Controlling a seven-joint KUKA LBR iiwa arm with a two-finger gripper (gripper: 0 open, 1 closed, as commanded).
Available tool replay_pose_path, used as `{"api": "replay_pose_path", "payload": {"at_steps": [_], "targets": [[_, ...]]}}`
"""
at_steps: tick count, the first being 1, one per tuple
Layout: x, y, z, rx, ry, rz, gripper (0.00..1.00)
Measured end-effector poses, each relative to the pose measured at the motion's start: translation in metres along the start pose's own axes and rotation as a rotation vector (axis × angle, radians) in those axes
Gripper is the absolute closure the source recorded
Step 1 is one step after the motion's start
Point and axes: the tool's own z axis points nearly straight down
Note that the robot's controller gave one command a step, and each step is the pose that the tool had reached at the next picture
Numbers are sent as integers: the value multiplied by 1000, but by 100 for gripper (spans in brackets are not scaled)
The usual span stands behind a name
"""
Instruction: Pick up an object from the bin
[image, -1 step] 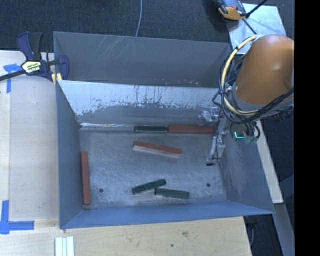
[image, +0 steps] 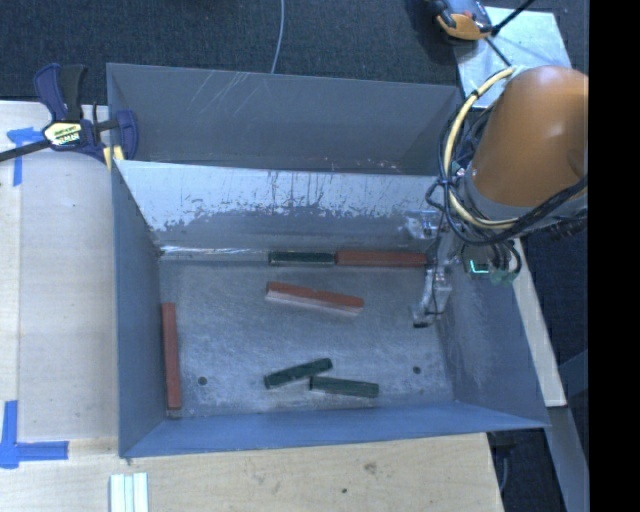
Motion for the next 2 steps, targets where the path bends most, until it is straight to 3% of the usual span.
{"api": "replay_pose_path", "payload": {"at_steps": [1, 2], "targets": [[-16, 18, 47, 1, -8, -9, 0], [-5, 29, 100, 0, -1, 94, 0]]}}
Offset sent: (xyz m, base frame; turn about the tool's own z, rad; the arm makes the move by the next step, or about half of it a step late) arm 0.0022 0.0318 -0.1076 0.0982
